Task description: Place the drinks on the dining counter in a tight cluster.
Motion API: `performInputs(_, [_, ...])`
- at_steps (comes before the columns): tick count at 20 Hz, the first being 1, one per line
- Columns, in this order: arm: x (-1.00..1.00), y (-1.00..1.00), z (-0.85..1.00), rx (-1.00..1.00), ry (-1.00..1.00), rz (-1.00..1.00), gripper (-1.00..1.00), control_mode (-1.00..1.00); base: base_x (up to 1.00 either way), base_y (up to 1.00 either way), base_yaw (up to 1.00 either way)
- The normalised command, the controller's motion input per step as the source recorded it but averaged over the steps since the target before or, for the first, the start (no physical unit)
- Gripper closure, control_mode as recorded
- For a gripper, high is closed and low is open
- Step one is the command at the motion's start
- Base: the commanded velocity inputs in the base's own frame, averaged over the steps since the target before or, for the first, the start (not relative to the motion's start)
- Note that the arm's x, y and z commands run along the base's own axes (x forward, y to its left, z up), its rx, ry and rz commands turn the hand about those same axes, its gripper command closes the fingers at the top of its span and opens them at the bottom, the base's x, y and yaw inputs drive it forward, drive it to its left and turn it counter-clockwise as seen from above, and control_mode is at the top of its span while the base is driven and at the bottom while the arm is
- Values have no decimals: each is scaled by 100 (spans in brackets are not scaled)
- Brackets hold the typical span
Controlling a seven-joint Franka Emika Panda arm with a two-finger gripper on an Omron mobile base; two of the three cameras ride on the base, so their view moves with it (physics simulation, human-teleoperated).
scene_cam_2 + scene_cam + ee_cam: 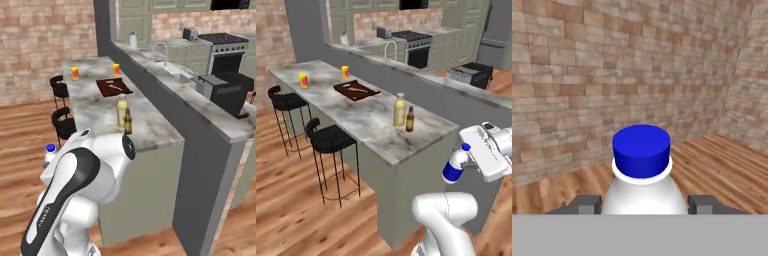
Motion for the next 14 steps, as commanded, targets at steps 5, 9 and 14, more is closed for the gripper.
performInputs(5, [0,0,0,0,0,0,100,100,59,100,-54])
performInputs(9, [0,0,0,0,0,0,100,100,16,96,-50])
performInputs(14, [0,0,0,0,0,0,100,100,-16,42,-68])
